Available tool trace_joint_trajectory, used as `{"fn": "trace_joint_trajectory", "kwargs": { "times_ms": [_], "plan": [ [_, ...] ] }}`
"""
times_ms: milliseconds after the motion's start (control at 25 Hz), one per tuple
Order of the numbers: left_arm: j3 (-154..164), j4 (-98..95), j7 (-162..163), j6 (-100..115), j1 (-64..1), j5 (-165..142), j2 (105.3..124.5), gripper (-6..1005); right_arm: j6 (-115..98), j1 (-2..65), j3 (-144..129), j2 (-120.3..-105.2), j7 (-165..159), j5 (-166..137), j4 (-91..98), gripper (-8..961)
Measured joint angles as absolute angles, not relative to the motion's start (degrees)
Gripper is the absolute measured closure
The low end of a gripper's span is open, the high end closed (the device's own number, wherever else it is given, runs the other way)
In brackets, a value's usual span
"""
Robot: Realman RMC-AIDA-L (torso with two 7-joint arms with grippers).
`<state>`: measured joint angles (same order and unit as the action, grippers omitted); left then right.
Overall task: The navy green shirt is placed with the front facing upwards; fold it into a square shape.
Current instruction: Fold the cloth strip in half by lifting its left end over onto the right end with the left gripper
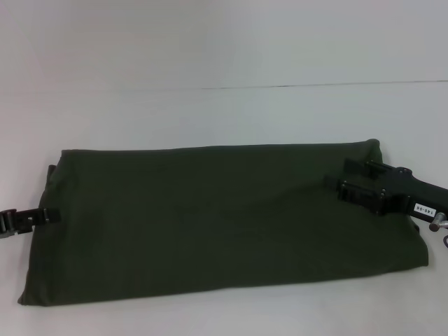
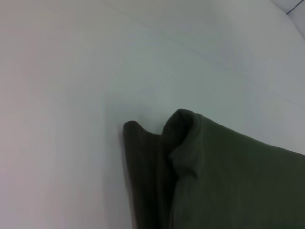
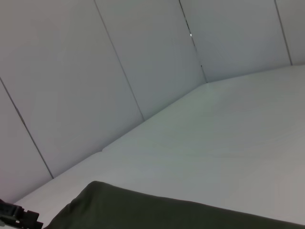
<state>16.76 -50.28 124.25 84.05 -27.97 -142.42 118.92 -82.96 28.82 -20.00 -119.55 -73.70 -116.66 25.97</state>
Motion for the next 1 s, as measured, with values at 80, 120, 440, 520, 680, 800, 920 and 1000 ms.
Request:
{"fn": "trace_joint_trajectory", "kwargs": {
  "times_ms": [80, 120, 440, 520, 680, 800, 920, 1000],
  "plan": [
    [16.84, -50.28, 124.29, 83.48, -27.96, -142.43, 118.92, 167, -82.93, 28.83, -20.01, -119.53, -73.70, -116.66, 25.88, 176],
    [16.85, -50.28, 124.30, 83.04, -27.94, -142.45, 118.92, 167, -82.92, 28.84, -20.02, -119.53, -73.70, -116.67, 25.83, 175],
    [17.35, -50.27, 124.33, 80.94, -27.82, -144.06, 118.91, 165, -81.98, 29.20, -20.04, -119.53, -73.96, -116.72, 25.19, 175],
    [17.67, -50.27, 124.32, 80.94, -27.79, -144.13, 118.93, 164, -81.61, 29.22, -20.04, -119.53, -73.97, -116.72, 25.15, 175],
    [18.02, -50.27, 124.34, 80.91, -27.77, -144.32, 119.02, 163, -81.47, 29.32, -20.04, -119.53, -73.99, -116.72, 25.14, 175],
    [18.23, -50.15, 124.86, 80.58, -27.83, -145.14, 119.06, 162, -81.38, 29.33, -20.04, -119.53, -74.00, -116.72, 25.13, 176],
    [18.28, -50.00, 125.01, 80.37, -27.89, -145.44, 119.08, 162, -81.28, 29.35, -20.04, -119.53, -74.00, -116.72, 25.13, 176],
    [18.28, -49.99, 125.02, 80.36, -27.90, -145.48, 119.09, 162, -81.25, 29.35, -20.04, -119.53, -74.02, -116.72, 25.13, 176]
  ]
}}
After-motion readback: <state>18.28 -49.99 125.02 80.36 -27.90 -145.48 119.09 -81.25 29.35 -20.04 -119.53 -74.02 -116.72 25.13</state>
